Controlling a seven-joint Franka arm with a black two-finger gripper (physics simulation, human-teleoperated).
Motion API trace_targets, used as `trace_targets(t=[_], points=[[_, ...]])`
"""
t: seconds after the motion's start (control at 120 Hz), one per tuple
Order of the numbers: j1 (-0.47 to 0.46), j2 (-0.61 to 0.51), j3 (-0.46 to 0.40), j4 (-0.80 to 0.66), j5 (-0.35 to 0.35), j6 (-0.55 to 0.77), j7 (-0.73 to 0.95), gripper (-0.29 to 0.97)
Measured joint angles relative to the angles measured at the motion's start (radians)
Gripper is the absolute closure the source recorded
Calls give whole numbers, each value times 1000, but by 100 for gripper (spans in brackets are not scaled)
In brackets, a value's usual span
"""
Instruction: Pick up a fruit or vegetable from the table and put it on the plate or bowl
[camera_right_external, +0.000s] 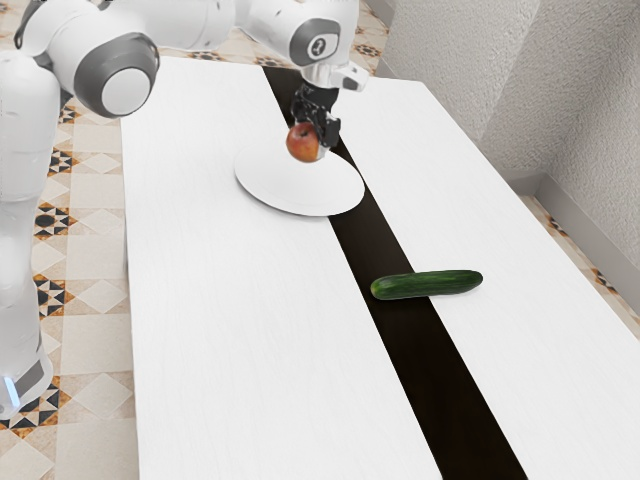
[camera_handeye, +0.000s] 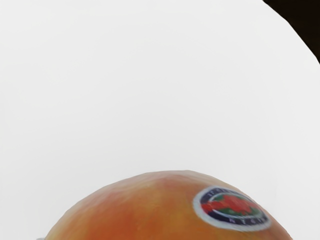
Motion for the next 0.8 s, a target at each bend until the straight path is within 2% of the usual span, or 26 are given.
trace_targets(t=[0.225, 0.467, 0.508, 0.558, 0.8], points=[[52, 90, -9, 95, -11, 0, 4, 22], [59, 120, -11, 134, -25, 1, 11, 22], [60, 125, -20, 136, -26, 6, 12, 13], [60, 134, -27, 136, -28, 28, 15, 8], [77, 143, -47, 136, -33, 89, 42, 2]])
